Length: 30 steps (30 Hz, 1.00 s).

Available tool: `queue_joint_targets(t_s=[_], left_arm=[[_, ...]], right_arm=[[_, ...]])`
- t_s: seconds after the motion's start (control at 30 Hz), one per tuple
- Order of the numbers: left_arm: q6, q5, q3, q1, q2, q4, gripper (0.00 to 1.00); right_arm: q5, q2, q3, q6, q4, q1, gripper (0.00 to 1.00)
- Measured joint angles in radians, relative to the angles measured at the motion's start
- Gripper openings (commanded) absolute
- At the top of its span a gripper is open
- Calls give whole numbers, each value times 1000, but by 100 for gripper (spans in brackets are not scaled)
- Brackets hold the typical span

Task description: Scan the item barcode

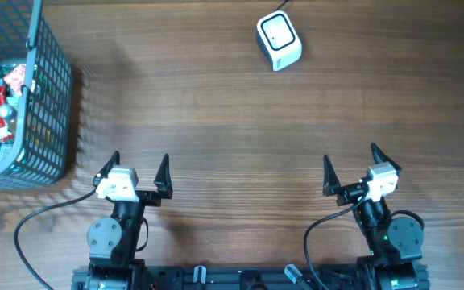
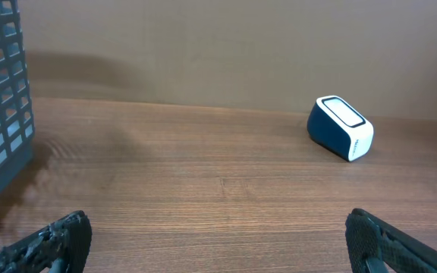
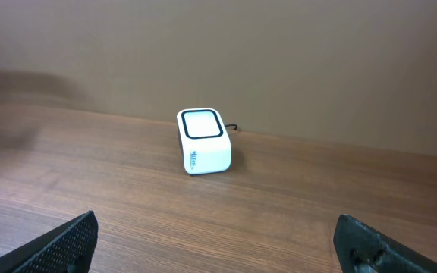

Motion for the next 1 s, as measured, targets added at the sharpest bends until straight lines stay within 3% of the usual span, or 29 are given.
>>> queue_joint_targets(t_s=[0.43,0.73,0.87,1.0], left_arm=[[0,38,-1,0,0,79,100],[4,156,4,0,0,500,100],[7,193,122,0,1,583,100],[46,206,371,0,48,509,100]], right_arm=[[0,0,0,0,0,0,100],[0,0,0,-3,-1,0,100],[0,0,0,-6,0,0,100],[0,0,0,-6,0,0,100]])
